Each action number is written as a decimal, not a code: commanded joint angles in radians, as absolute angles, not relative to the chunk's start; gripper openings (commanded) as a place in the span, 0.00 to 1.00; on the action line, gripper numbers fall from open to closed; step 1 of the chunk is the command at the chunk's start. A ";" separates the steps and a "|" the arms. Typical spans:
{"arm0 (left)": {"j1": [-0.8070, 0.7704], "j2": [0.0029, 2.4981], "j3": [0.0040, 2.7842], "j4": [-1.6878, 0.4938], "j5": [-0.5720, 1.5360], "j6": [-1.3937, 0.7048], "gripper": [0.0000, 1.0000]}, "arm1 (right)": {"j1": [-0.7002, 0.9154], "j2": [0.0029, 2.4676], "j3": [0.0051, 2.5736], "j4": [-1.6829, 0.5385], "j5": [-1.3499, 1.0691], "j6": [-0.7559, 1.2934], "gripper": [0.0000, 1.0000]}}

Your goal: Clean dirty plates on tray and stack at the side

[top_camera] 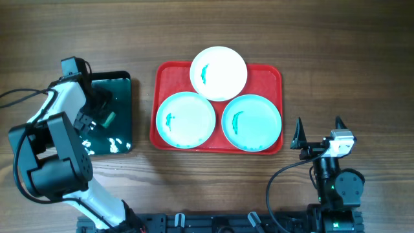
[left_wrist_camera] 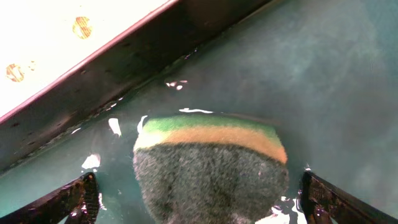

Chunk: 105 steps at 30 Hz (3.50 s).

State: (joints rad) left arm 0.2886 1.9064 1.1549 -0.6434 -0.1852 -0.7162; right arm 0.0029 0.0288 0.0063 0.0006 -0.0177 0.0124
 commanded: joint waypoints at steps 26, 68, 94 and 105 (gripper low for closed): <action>0.295 1.992 1.142 -0.712 -0.065 -0.707 1.00 | -0.004 0.023 0.005 0.006 -0.007 0.001 1.00; 0.276 1.650 1.117 -0.734 0.006 -0.707 0.04 | -0.004 0.023 0.005 0.006 -0.007 0.001 1.00; -0.001 1.287 1.188 -0.914 0.408 -0.523 0.04 | -0.004 0.023 0.005 0.006 -0.007 0.001 1.00; -0.457 1.730 1.103 -0.778 0.189 -0.622 0.40 | -0.004 0.023 0.005 0.006 -0.007 0.001 1.00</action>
State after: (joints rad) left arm -0.4316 1.6604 1.1095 -0.7837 0.2317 -0.5892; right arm 0.0029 0.0288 0.0063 0.0006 -0.0177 0.0128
